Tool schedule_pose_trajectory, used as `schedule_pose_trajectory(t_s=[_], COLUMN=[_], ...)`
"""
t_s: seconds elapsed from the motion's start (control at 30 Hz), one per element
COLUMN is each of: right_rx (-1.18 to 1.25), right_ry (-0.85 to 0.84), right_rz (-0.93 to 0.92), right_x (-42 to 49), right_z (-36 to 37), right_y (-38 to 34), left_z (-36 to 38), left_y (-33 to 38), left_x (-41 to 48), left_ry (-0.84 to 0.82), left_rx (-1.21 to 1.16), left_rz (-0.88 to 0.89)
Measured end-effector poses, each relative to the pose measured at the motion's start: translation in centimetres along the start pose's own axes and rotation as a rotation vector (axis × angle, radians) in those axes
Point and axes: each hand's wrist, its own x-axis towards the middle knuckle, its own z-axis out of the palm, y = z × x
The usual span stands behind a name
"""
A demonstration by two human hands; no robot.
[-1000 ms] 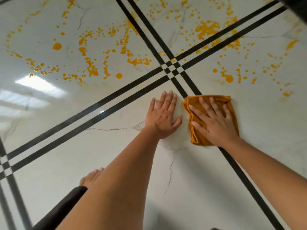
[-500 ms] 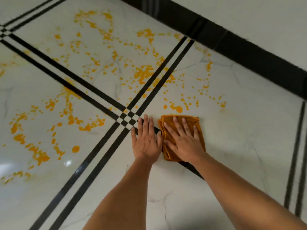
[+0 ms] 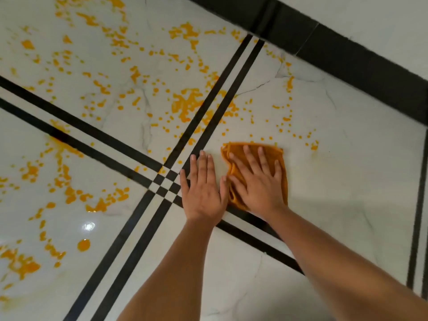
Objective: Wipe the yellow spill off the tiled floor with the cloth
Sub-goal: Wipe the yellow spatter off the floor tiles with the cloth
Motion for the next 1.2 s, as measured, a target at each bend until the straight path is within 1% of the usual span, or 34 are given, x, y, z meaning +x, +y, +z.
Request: schedule_pose_trajectory(t_s=[0.1,0.13,0.17,0.23,0.27,0.3,0.37,0.43,0.47,0.5,0.57,0.6,0.67,0.7,0.73,0.77,0.83,0.93,1.0,1.03,1.1,1.13,1.2], right_rx=[0.027,0.021,-0.010,-0.098,-0.139,-0.156,-0.084,0.090,0.168,0.210,0.202,0.175,0.145,0.154,0.176,0.189,0.198,0.198,0.218,0.218,0.202,0.211,0.235], right_ry=[0.052,0.063,0.067,0.021,0.008,0.000,0.011,0.025,0.055,0.101,0.224,0.268,0.309,0.297,0.270,0.246,0.227,0.236,0.222,0.225,0.241,0.247,0.268], right_rz=[0.111,0.083,-0.018,-0.334,-0.451,-0.510,-0.530,-0.496,-0.474,-0.455,-0.396,-0.331,-0.068,0.076,0.183,0.240,0.271,0.259,0.255,0.251,0.238,0.253,0.254], right_x=[4.1,4.5,4.7,5.0,5.4,6.0,6.7,6.2,5.6,4.8,3.3,2.7,2.1,2.2,2.3,2.4,2.6,2.6,2.6,2.7,2.9,2.7,2.6], right_z=[-0.3,-0.4,-0.4,-0.5,-0.6,-0.9,-1.5,-2.0,-2.2,-2.3,-2.4,-2.2,-1.6,-1.3,-0.9,-0.6,-0.1,0.2,0.1,0.1,0.3,0.3,0.3], right_y=[0.7,1.2,2.1,5.5,7.0,8.0,8.9,9.5,10.6,11.8,15.7,17.2,20.2,21.7,23.1,23.7,24.4,24.4,24.7,24.7,24.8,24.9,24.7], left_z=[0.2,0.3,0.4,0.7,0.8,1.0,1.6,1.9,2.0,2.2,3.0,3.5,4.7,5.5,6.2,6.5,7.2,8.0,8.0,7.9,8.2,8.4,8.6], left_y=[0.6,1.0,1.5,2.3,2.5,2.6,3.8,5.3,6.8,7.9,11.2,12.4,14.5,15.4,16.4,16.9,18.2,20.0,21.3,21.8,22.8,23.3,23.3], left_x=[0.7,1.1,1.3,1.6,1.6,1.7,1.8,1.8,2.2,2.6,4.6,5.6,7.5,8.1,8.5,8.4,7.8,6.9,9.2,11.0,13.5,13.5,11.1], left_ry=[0.027,0.019,0.000,-0.039,-0.053,-0.041,0.039,0.148,0.177,0.177,0.124,0.092,0.036,0.026,0.021,0.022,0.027,-0.041,-0.050,-0.039,-0.026,-0.018,-0.004], left_rx=[0.030,0.029,0.031,0.048,0.054,0.058,0.070,0.061,0.043,0.035,0.071,0.118,0.213,0.238,0.254,0.253,0.249,0.272,0.316,0.331,0.310,0.285,0.234], left_rz=[-0.024,-0.020,-0.005,0.011,-0.003,-0.024,-0.053,-0.039,-0.012,0.024,0.096,0.096,0.038,-0.002,-0.035,-0.066,-0.040,0.081,0.147,0.150,0.085,0.072,0.130])
